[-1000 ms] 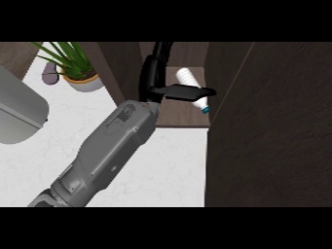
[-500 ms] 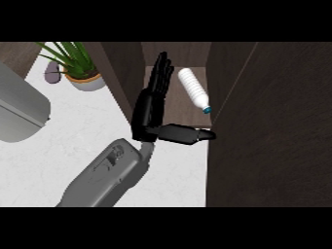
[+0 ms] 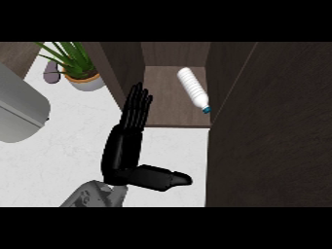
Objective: Pick up the bottled water, place it into the cabinet and close the cabinet
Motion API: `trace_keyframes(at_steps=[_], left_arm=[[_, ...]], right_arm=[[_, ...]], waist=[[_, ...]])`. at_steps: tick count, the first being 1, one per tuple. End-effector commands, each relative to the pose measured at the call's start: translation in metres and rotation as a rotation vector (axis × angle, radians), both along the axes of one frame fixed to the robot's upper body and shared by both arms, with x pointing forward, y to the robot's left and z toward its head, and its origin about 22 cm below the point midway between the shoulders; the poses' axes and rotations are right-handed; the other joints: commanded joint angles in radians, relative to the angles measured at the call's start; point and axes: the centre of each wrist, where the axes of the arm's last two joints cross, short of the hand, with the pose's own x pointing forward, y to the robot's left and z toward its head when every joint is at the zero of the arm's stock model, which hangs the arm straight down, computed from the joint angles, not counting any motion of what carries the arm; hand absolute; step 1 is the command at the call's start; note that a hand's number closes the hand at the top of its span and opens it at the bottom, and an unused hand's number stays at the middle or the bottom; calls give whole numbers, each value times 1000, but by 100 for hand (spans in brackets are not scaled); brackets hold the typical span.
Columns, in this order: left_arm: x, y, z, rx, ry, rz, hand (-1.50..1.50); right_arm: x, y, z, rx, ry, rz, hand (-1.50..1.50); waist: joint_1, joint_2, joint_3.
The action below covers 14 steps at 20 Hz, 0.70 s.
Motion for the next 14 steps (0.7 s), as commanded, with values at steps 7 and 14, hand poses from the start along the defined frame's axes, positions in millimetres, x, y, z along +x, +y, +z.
trace_keyframes(at_steps=[7,14], left_arm=[[-54,43,-5,-9,-6,51,-150],[-75,67,-3,-26,-8,64,-150]], right_arm=[[-5,44,48,-93,-20,236,150],[1,70,49,-70,-37,288,150]], waist=[[-2,2,-2],[-1,-2,-4]])
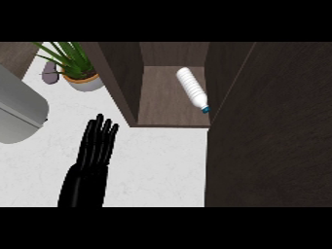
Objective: Pick up the bottled water, place it into the cabinet and close the cabinet
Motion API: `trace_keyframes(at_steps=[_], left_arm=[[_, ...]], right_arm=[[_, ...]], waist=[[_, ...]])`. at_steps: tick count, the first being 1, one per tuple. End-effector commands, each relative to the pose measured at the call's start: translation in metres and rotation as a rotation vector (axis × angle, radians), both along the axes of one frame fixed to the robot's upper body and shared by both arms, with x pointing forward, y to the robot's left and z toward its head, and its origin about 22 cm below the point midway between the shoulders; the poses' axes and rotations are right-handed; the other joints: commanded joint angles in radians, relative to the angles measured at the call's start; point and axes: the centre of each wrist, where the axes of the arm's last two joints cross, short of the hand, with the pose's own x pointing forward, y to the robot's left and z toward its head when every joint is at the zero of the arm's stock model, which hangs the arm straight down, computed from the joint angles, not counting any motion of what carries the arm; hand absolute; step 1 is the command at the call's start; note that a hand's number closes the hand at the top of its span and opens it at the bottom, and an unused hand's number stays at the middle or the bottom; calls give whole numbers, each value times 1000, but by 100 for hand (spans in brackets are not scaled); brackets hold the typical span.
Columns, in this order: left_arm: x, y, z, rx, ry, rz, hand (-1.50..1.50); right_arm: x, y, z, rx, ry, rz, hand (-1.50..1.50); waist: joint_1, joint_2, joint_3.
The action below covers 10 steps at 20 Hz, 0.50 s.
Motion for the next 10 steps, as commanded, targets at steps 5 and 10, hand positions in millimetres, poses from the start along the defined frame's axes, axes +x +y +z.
trace_keyframes(at_steps=[5,10], left_arm=[[-20,34,7,-15,-2,53,-150],[-24,62,2,1,1,71,-150]], right_arm=[[-6,30,56,-145,-159,20,150],[-1,56,57,-125,-206,73,150]], waist=[[-3,-6,-2],[-2,-5,-3]])
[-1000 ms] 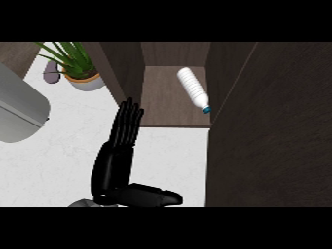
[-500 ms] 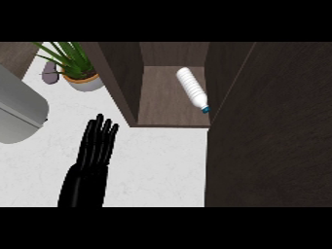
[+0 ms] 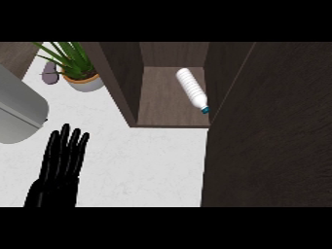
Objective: Pick up the bottled water, place it into the cabinet and close the cabinet
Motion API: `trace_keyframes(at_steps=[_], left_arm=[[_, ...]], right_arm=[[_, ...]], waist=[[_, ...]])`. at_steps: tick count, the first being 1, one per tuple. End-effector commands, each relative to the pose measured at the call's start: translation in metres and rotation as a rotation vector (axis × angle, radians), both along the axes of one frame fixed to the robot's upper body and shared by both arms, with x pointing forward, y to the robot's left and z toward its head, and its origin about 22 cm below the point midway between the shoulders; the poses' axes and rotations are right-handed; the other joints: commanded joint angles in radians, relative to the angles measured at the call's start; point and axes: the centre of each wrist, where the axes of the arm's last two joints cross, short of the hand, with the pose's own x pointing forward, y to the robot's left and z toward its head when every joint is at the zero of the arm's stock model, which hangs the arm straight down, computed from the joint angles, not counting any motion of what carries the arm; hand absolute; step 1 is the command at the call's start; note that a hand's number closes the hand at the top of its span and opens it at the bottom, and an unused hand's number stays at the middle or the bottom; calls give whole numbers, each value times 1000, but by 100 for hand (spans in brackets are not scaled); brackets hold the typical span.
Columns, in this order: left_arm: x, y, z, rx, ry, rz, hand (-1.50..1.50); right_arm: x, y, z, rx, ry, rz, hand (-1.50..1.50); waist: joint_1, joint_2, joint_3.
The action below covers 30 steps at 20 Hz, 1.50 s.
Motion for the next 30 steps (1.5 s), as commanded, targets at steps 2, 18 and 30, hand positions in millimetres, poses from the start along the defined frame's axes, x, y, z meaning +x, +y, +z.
trace_keyframes(at_steps=[2,18,30], left_arm=[[-14,16,4,-19,4,17,-150],[-27,53,2,8,10,10,-150],[-33,62,6,-13,-17,-28,-150]], right_arm=[[-8,25,47,-64,-184,32,150],[32,86,53,-153,-281,98,150],[48,94,57,-198,-300,138,150]], waist=[[16,-1,-1],[31,1,-5],[67,8,-9]])
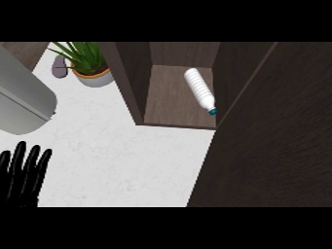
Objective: Pick up the bottled water, place it into the cabinet and close the cabinet
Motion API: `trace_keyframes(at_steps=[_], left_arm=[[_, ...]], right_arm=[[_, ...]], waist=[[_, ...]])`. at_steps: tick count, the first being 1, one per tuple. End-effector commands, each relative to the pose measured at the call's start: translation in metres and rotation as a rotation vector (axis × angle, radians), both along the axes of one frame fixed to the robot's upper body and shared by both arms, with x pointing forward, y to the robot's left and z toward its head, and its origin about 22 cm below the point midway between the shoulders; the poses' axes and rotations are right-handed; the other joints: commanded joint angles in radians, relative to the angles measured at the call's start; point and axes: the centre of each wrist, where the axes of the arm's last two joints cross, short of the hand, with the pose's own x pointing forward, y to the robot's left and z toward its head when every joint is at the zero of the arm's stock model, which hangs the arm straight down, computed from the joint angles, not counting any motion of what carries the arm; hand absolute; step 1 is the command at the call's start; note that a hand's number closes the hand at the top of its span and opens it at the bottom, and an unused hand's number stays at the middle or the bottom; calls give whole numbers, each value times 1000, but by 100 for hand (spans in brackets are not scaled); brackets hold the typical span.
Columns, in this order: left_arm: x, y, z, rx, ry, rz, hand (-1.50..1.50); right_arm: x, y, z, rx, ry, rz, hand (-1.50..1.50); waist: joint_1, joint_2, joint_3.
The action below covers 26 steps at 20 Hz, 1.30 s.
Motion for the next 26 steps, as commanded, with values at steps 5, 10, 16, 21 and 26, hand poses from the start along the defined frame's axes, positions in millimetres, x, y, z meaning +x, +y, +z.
trace_keyframes(at_steps=[5,10,16,21,26], left_arm=[[3,5,5,0,-30,-2,-150],[-1,6,5,-17,-21,-27,-150],[0,12,8,7,-35,-43,-150],[0,14,8,-7,-42,-91,-150],[2,18,11,8,-40,-96,-150]], right_arm=[[10,35,4,127,39,-60,150],[16,33,-2,142,88,-57,150],[22,36,-10,167,173,4,150],[19,48,-40,115,438,209,150],[36,39,-38,214,518,155,150]], waist=[[7,8,0],[39,20,-1],[71,39,0],[126,62,-2],[99,50,2]])
